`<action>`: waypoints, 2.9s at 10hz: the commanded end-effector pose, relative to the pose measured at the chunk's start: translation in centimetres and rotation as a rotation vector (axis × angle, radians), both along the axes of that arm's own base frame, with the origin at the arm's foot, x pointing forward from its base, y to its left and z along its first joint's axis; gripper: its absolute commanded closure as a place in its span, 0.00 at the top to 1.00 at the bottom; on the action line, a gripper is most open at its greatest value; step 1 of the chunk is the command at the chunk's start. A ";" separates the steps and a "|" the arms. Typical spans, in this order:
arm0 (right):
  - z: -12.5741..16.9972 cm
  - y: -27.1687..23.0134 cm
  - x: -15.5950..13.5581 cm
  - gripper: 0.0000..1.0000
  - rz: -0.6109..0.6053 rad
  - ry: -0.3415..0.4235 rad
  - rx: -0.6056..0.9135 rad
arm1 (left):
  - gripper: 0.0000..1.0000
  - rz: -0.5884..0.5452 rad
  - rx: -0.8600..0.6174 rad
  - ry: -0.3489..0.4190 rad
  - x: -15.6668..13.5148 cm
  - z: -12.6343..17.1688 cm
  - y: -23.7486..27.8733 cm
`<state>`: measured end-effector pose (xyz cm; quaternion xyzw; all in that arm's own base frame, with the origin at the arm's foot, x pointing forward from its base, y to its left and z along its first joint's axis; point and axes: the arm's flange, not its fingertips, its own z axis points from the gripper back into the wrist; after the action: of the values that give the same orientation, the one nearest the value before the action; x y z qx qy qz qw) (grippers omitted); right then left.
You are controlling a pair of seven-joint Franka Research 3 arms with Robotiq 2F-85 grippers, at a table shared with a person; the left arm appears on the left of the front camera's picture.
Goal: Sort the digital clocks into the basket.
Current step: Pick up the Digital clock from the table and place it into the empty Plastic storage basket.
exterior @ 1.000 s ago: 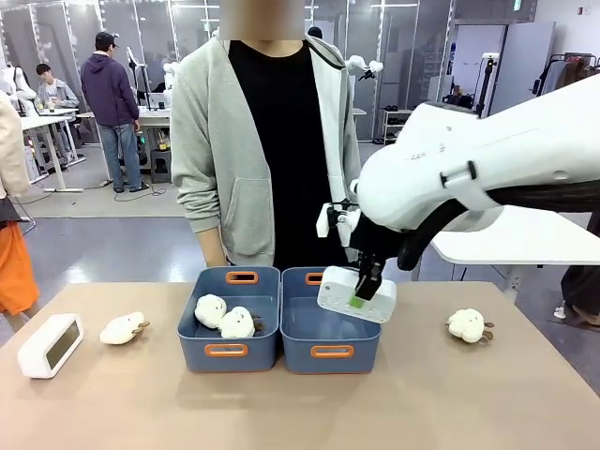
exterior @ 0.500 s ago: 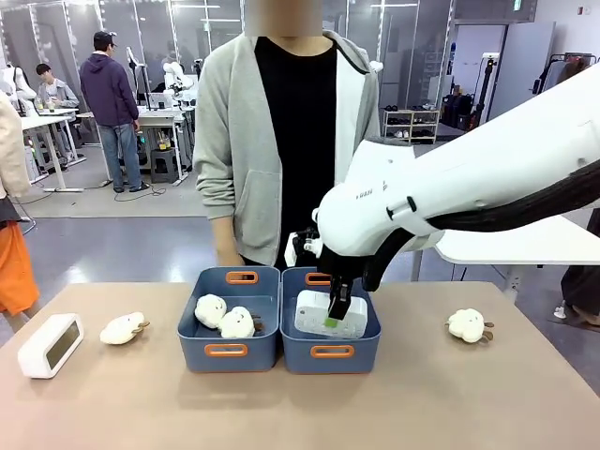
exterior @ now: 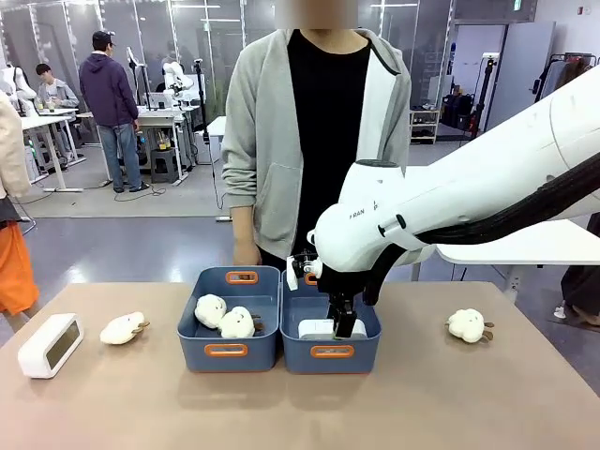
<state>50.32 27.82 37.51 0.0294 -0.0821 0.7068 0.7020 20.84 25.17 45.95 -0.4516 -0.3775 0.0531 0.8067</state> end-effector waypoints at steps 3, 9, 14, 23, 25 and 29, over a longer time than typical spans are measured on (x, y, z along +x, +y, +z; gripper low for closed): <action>0.6 0.1 -0.3 1.00 0.008 -0.005 0.000 | 1.00 -0.010 -0.005 -0.031 0.1 0.2 0.2; 0.6 0.1 -0.3 1.00 0.008 -0.005 0.000 | 1.00 -0.010 -0.005 -0.031 0.1 0.2 0.2; 6.0 -4.6 -2.6 1.00 -0.034 0.104 0.239 | 1.00 -0.010 -0.005 -0.031 0.1 0.2 0.2; 4.5 -31.5 -14.8 1.00 -0.855 0.565 0.902 | 1.00 -0.010 -0.005 -0.031 0.1 0.2 0.2; 3.0 -37.1 -18.2 1.00 -0.909 0.619 1.038 | 1.00 -0.010 -0.005 -0.031 0.1 0.2 0.2; -2.8 -43.4 -26.1 1.00 -1.061 0.638 1.277 | 1.00 -0.010 -0.005 -0.031 0.1 0.2 0.2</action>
<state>27.16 -18.70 38.17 0.5611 -0.2486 0.0761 0.7858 20.81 25.18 45.96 -0.4511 -0.3781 0.0529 0.8067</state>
